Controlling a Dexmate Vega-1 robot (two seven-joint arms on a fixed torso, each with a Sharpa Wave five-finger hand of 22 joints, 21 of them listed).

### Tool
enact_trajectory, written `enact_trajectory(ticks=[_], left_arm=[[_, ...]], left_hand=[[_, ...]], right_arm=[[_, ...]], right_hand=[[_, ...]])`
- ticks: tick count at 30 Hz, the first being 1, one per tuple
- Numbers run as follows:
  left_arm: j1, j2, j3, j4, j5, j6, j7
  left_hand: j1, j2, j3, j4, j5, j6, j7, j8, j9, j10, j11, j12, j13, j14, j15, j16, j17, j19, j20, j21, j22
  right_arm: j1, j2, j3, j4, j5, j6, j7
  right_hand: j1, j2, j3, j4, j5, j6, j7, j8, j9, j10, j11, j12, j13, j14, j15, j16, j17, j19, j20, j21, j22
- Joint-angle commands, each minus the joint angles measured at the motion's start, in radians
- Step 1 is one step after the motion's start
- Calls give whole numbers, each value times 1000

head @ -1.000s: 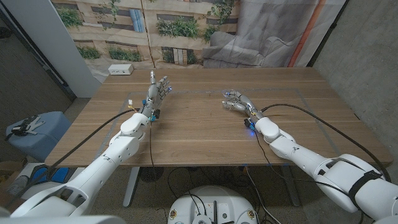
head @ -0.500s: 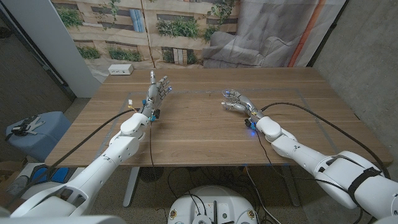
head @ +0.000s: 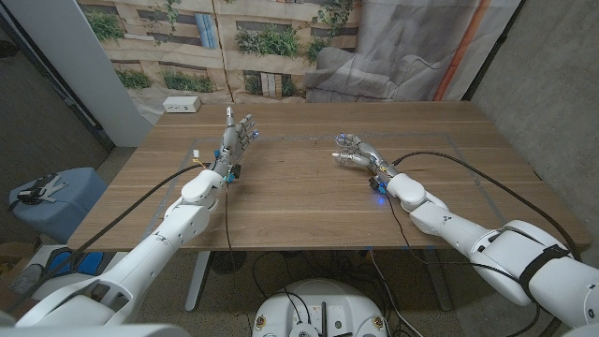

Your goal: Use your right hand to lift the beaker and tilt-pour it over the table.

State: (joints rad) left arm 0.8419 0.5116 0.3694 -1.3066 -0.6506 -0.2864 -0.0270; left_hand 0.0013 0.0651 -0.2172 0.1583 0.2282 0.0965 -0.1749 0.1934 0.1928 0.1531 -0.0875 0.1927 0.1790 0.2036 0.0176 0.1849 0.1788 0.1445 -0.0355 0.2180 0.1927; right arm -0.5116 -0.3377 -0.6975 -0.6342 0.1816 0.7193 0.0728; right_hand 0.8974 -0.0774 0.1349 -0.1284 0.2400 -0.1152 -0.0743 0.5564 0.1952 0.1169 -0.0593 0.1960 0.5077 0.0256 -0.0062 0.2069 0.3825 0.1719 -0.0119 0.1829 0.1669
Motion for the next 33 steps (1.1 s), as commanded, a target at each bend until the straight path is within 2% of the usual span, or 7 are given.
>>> enact_trajectory(ticks=[1, 2, 6, 16, 19, 26, 33], left_arm=[[0, 0, 0, 0, 0, 0, 0], [0, 0, 0, 0, 0, 0, 0], [0, 0, 0, 0, 0, 0, 0], [0, 0, 0, 0, 0, 0, 0], [0, 0, 0, 0, 0, 0, 0], [0, 0, 0, 0, 0, 0, 0], [0, 0, 0, 0, 0, 0, 0]], left_hand=[[1, 24, -4, -2, 5, 5, -3, 8, 4, 9, 0, 6, 3, 8, 2, 5, 5, 7, -10, 4, 3], [1, 24, -4, -2, 5, 6, -4, 9, 4, 10, 0, 6, 3, 9, 2, 5, 5, 8, -10, 4, 3], [1, 24, -4, -2, 5, 8, -4, 9, 4, 9, -2, 6, 3, 9, 2, 5, 6, 8, -10, 4, 3], [0, 24, -4, -2, 5, 8, -4, 9, 4, 10, -3, 6, 3, 9, 2, 5, 5, 7, -10, 4, 3], [0, 24, -4, -2, 5, 8, -5, 9, 4, 8, -2, 5, 3, 8, 4, 4, 5, 7, -9, 4, 3], [1, 24, -4, -2, 5, 7, -3, 8, 4, 9, -1, 6, 3, 8, 2, 4, 5, 8, -10, 4, 3], [0, 24, -4, -2, 5, 8, -3, 9, 4, 9, -1, 6, 3, 8, 2, 5, 5, 7, -10, 3, 3]], right_arm=[[31, 7, 9, 66, 38, 57, 82], [33, 6, 10, 71, 42, 62, 90], [25, -10, 25, 44, 66, 58, 115], [-65, -106, 86, -211, 148, -92, 143], [-90, -130, 100, -278, 161, -138, 137], [-137, -152, 136, -382, 208, -221, 115], [-183, -167, 171, -483, 237, -285, 61]], right_hand=[[-32, -14, -14, 2, 15, -38, 14, -35, -2, -49, 14, -7, -10, -45, 17, -14, -12, -35, 7, -6, 3], [-46, -17, -19, 6, 21, -51, 19, -50, -3, -72, 26, -10, -16, -59, 25, -16, -17, -48, 7, -6, 3], [-75, -19, -28, 17, 29, -76, 35, -77, -5, -104, 45, -11, -27, -90, 41, -20, -24, -72, 12, -6, 2], [-146, -15, -49, 44, 37, -106, 72, -125, -9, -147, 78, -10, -55, -134, 71, -19, -36, -109, 28, -5, 2], [-165, -13, -54, 52, 37, -104, 77, -132, -11, -163, 74, -13, -62, -147, 71, -20, -39, -114, 32, -4, 2], [-216, -5, -67, 74, 34, -135, 94, -172, -16, -179, 72, -11, -89, -161, 63, -16, -50, -123, 23, -1, 1], [-240, 4, -72, 85, 30, -137, 104, -186, -17, -185, 75, -10, -101, -163, 62, -13, -54, -126, 19, -1, 1]])
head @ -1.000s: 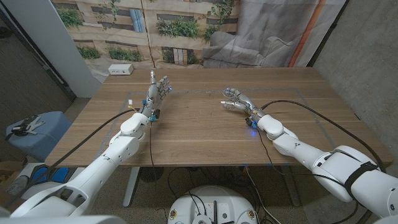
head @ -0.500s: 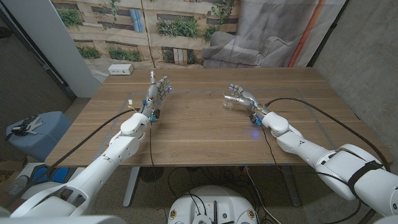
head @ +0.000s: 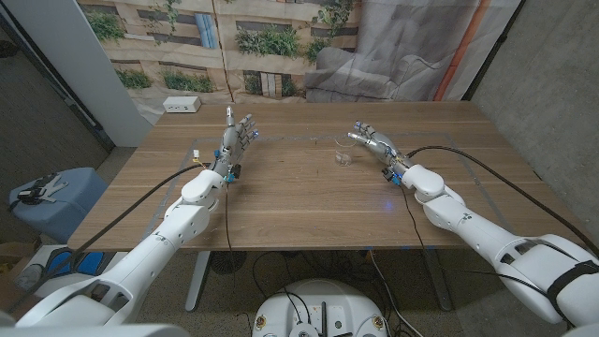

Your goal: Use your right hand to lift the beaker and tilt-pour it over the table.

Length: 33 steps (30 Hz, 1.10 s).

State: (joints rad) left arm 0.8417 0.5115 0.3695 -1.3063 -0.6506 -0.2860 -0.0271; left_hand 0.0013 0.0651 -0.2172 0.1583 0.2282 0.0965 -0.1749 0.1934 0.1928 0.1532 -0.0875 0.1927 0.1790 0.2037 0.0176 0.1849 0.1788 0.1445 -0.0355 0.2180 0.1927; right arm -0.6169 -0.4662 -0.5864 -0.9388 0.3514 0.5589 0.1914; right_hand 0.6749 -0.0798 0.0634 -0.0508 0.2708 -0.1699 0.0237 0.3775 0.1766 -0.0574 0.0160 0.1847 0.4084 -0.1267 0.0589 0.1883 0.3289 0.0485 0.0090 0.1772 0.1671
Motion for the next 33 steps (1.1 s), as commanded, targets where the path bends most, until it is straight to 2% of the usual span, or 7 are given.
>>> enact_trajectory(ticks=[1, 8, 12, 19, 33], left_arm=[[0, 0, 0, 0, 0, 0, 0], [0, 0, 0, 0, 0, 0, 0], [0, 0, 0, 0, 0, 0, 0], [0, 0, 0, 0, 0, 0, 0], [1, 0, 0, -1, 0, 0, 0]], left_hand=[[1, 24, -4, -2, 5, 8, -3, 9, 4, 9, -2, 6, 3, 8, 2, 5, 5, 7, -10, 3, 3], [0, 24, -4, -2, 5, 8, -4, 9, 4, 9, -2, 6, 3, 8, 2, 5, 5, 7, -10, 3, 3], [0, 24, -4, -2, 5, 8, -4, 9, 4, 9, -2, 6, 3, 9, 2, 5, 5, 7, -9, 4, 3], [0, 24, -4, -2, 5, 6, -5, 8, 4, 10, -2, 6, 3, 8, 0, 5, 5, 7, -11, 4, 3], [1, 24, -4, -2, 5, 5, -4, 7, 4, 9, 0, 6, 3, 8, 2, 4, 5, 7, -11, 4, 3]], right_arm=[[-83, -43, 63, -193, 63, -132, -71], [-136, -75, 95, -308, 58, -193, -157], [-161, -79, 118, -341, 73, -209, -192], [-177, -58, 140, -336, 100, -187, -213], [-190, -50, 170, -371, 168, -288, -247]], right_hand=[[-22, 8, -1, 10, -2, -82, 6, -8, 1, -10, -1, 1, -3, -10, -3, 5, -1, -2, -4, 6, 1], [-49, 18, -6, 23, -7, -75, 6, -19, 0, -8, -5, 4, -17, -7, -9, 9, -6, 2, -7, 8, 1], [-62, 26, -7, 29, -9, -67, 8, -22, 0, -4, -8, 7, -24, -2, -10, 13, -8, 7, -7, 10, 1], [-96, 40, -12, 45, -18, -38, 10, -30, -1, 12, -14, 13, -43, 11, -18, 19, -14, 22, -11, 15, 1], [-151, 67, -20, 72, -32, -1, 18, -46, -2, 44, -20, 22, -72, 28, -28, 27, -23, 37, -18, 17, 1]])
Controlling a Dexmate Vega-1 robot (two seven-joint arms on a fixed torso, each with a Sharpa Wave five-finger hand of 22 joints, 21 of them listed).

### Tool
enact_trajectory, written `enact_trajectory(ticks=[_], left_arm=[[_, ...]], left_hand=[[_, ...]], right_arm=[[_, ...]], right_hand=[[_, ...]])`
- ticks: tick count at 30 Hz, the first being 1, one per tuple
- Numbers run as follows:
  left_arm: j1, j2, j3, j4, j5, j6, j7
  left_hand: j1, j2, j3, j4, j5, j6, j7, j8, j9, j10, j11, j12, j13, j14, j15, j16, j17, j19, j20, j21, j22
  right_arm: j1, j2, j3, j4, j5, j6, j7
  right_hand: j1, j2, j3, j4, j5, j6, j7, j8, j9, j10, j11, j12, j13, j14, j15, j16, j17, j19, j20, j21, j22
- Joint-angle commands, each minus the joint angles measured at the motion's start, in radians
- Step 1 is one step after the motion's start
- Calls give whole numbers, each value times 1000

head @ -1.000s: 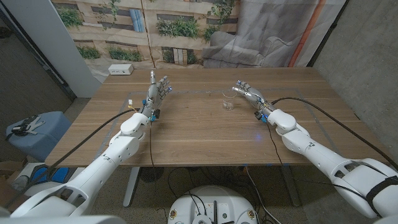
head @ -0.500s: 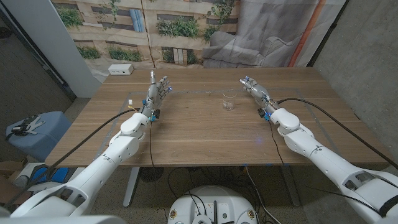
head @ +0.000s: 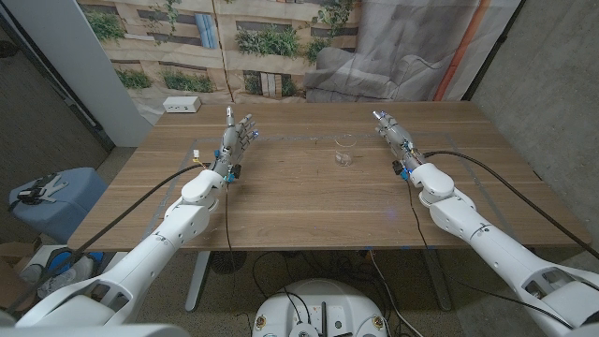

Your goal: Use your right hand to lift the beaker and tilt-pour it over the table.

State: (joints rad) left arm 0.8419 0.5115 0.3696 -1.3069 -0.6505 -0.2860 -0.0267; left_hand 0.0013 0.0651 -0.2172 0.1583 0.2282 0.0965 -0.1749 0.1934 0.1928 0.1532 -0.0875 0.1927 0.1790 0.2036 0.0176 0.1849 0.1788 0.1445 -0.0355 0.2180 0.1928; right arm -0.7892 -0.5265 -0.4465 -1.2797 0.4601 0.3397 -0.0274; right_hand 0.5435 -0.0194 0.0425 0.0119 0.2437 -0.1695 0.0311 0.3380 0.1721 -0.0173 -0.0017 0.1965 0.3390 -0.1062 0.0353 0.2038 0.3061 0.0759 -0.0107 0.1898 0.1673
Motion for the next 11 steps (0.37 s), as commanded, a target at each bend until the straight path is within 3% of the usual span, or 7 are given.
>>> enact_trajectory(ticks=[1, 6, 10, 11], left_arm=[[0, 0, 0, 0, 0, 0, 0], [0, 0, 0, 0, 0, 0, 0], [0, 0, 0, 0, 0, 0, 0], [0, 0, 0, 0, 0, 0, 0]], left_hand=[[1, 24, -4, -2, 5, 4, -4, 7, 4, 9, -1, 6, 3, 8, 2, 5, 5, 7, -11, 4, 3], [0, 24, -4, -2, 5, 5, -3, 7, 4, 8, -1, 6, 3, 8, 1, 5, 5, 7, -10, 4, 3], [0, 24, -4, -2, 5, 4, -3, 7, 4, 9, -1, 6, 3, 9, 1, 5, 5, 7, -10, 3, 3], [0, 24, -4, -2, 5, 3, -4, 7, 4, 9, -1, 6, 3, 10, 1, 5, 5, 7, -10, 3, 3]], right_arm=[[-17, 7, 29, -31, 61, -77, -26], [-20, 25, 41, -22, 103, -109, -36], [-49, 38, 43, -38, 98, -137, -108], [-63, 18, 45, -89, 106, -220, -148]], right_hand=[[-23, 9, 1, 11, -5, 0, 13, -8, 3, 5, -1, 10, -4, 9, -4, 12, 0, 11, 0, 4, 0], [-38, 20, 0, 19, -8, 7, 15, -13, 3, 8, 1, 10, -11, 11, -3, 13, -1, 13, -1, 4, 0], [-55, 34, 0, 29, -10, 14, 18, -18, 3, 14, 2, 11, -19, 15, -5, 16, -2, 16, -1, 4, 1], [-68, 40, -2, 36, -11, 23, 20, -20, 3, 24, 2, 14, -24, 20, -7, 18, -3, 20, 1, 5, 1]])
